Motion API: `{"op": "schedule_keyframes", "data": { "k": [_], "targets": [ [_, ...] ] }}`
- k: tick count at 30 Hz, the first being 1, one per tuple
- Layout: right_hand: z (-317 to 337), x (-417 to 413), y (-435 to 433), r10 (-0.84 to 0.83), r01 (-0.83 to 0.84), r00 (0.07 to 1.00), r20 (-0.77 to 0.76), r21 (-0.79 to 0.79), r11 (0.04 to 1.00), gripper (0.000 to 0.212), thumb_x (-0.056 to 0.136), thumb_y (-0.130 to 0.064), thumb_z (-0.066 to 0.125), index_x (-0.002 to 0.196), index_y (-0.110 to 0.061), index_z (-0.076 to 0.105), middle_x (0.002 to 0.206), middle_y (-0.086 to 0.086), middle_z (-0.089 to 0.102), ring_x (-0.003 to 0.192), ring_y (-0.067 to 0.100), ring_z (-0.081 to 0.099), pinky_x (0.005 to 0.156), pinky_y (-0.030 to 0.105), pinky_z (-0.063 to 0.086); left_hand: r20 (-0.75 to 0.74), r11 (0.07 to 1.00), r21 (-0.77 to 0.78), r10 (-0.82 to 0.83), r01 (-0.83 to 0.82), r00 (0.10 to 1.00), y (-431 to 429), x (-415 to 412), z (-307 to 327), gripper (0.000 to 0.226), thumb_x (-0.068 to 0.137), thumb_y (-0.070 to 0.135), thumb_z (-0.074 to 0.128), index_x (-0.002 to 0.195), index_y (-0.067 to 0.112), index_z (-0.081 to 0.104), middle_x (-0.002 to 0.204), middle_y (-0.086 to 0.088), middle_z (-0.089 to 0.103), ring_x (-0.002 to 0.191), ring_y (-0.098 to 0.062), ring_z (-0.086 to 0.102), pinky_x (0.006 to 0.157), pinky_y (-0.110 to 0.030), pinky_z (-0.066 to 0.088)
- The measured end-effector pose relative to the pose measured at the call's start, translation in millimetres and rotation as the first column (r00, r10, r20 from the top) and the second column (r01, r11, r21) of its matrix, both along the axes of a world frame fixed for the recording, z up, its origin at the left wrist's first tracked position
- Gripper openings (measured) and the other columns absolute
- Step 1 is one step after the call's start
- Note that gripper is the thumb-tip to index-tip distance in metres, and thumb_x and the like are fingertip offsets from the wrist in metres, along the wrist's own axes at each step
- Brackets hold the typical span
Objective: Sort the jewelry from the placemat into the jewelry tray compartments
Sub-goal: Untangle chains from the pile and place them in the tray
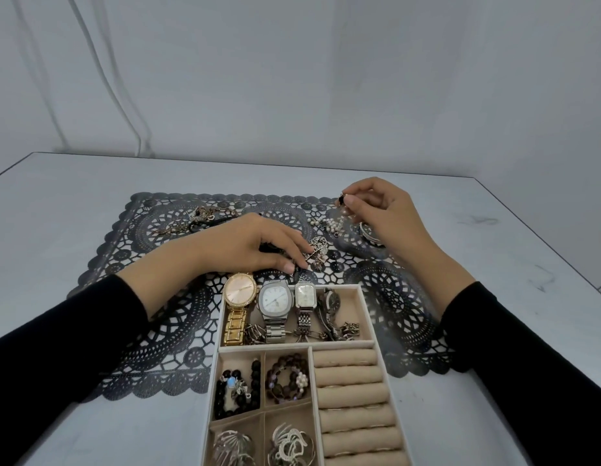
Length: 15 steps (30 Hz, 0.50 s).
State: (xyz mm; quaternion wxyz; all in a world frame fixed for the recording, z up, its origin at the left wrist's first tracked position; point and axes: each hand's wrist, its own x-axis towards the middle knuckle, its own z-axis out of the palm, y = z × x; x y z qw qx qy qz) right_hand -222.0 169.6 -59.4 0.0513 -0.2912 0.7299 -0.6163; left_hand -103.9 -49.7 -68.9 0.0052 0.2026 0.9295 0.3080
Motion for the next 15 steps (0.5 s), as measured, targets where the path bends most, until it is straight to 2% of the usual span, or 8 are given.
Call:
{"op": "schedule_keyframes", "data": {
  "k": [3,8,10,15],
  "targets": [
    [3.5,0.2,1.0,0.013,-0.013,1.000,0.018,-0.032,0.999,0.009,0.089,-0.005,0.065,0.098,-0.006,0.066,0.084,0.008,0.071,0.072,0.009,0.064,0.066,0.019,0.053,-0.012,1.000,-0.014,0.023,-0.023,1.000,-2.4,-0.9,2.1,0.020,0.089,0.022,0.069,0.107,0.025,0.076,0.124,0.024,0.064,0.121,0.006,0.054,0.107,-0.017,0.038],
    [4.7,-1.6,2.4,0.024,-0.023,0.999,0.033,-0.042,0.999,0.009,0.089,-0.003,0.064,0.097,-0.006,0.066,0.087,0.012,0.072,0.076,0.015,0.065,0.068,0.023,0.055,-0.024,0.998,-0.045,0.033,-0.034,0.999,-5.9,1.3,4.3,0.027,0.094,0.012,0.063,0.114,0.026,0.074,0.125,0.021,0.063,0.115,0.007,0.057,0.097,-0.010,0.040],
    [4.8,-1.9,2.2,0.026,-0.024,0.999,0.041,-0.043,0.999,0.009,0.089,-0.003,0.064,0.098,-0.006,0.066,0.089,0.015,0.071,0.076,0.015,0.065,0.068,0.023,0.055,-0.031,0.997,-0.063,0.032,-0.034,0.999,-5.4,1.1,5.0,0.027,0.092,0.012,0.066,0.112,0.028,0.075,0.124,0.021,0.064,0.112,0.004,0.058,0.094,-0.014,0.043],
    [3.9,-1.2,1.7,0.027,-0.026,0.999,0.043,-0.034,0.999,0.008,0.089,-0.003,0.064,0.096,-0.007,0.066,0.086,0.012,0.072,0.075,0.014,0.065,0.068,0.022,0.054,-0.038,0.995,-0.095,0.035,-0.038,0.999,-4.4,-0.2,10.2,0.015,0.087,0.021,0.073,0.101,0.024,0.076,0.113,0.018,0.066,0.109,0.001,0.060,0.102,-0.029,0.044]
  ]
}}
